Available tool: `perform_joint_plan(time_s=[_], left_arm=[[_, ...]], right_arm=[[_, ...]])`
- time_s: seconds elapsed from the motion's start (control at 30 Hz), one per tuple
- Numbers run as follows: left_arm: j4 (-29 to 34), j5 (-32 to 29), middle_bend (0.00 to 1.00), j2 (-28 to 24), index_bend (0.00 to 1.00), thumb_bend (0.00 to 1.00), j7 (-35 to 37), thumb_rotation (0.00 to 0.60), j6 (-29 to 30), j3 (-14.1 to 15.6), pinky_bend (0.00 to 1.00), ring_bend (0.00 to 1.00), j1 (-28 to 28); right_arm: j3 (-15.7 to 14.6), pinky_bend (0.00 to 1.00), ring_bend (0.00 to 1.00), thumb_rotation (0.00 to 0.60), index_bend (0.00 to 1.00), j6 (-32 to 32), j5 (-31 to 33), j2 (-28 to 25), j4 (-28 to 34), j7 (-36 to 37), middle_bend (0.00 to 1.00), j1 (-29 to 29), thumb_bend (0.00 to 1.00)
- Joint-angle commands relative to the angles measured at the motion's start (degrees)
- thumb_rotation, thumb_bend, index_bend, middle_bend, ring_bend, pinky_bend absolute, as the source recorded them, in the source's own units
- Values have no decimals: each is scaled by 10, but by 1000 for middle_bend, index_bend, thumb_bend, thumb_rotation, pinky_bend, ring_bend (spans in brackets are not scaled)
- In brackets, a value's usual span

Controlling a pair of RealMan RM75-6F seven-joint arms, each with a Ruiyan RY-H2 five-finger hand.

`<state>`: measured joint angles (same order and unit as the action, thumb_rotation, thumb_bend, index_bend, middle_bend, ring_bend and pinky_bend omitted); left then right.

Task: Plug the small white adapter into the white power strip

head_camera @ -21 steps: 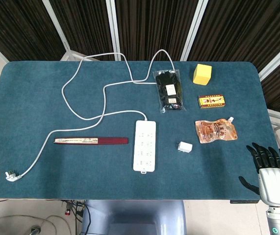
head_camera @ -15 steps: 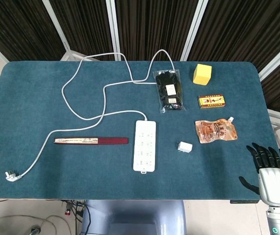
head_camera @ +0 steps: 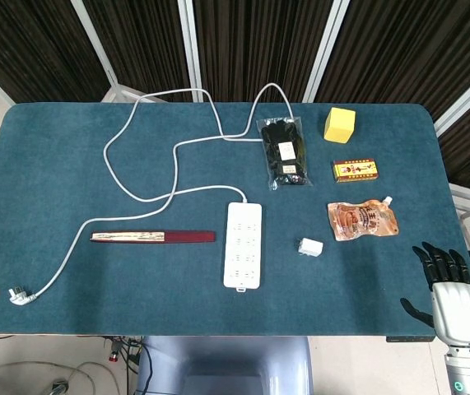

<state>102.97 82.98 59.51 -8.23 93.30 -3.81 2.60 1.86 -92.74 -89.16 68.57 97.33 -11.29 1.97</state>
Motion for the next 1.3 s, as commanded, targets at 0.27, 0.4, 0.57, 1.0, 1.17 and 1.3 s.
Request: perform_joint_plan(time_s=[0.27, 0.4, 0.57, 1.0, 1.17, 1.3], left_arm=[[0, -4, 2, 0, 138, 171, -4, 600, -5, 0, 0, 0, -2], [1, -9, 3, 1, 137, 171, -7, 600, -8, -1, 0, 0, -3], [2, -5, 2, 1, 136, 171, -8, 600, -6, 0, 0, 0, -3], [3, -7, 0, 1, 135, 185, -9, 600, -10, 0, 0, 0, -4], [2, -9, 1, 1, 135, 188, -8, 600, -10, -1, 3, 0, -4], [2, -12, 1, 1, 136, 189, -7, 600, -11, -2, 9, 0, -4]], right_arm=[[-13, 104, 151, 600, 163, 42, 8, -10, 20, 1, 143, 4, 178], [-23, 104, 166, 600, 181, 77, 8, -18, 30, 28, 151, 15, 179], [-19, 104, 174, 600, 192, 156, 46, -38, 56, 41, 160, 48, 179], [26, 114, 174, 600, 194, 270, 258, -29, 147, -166, 160, 136, 178], [39, 146, 193, 600, 213, 273, 334, -4, 160, -228, 186, 168, 179], [49, 163, 212, 600, 224, 258, 381, 25, 158, -261, 222, 187, 179]])
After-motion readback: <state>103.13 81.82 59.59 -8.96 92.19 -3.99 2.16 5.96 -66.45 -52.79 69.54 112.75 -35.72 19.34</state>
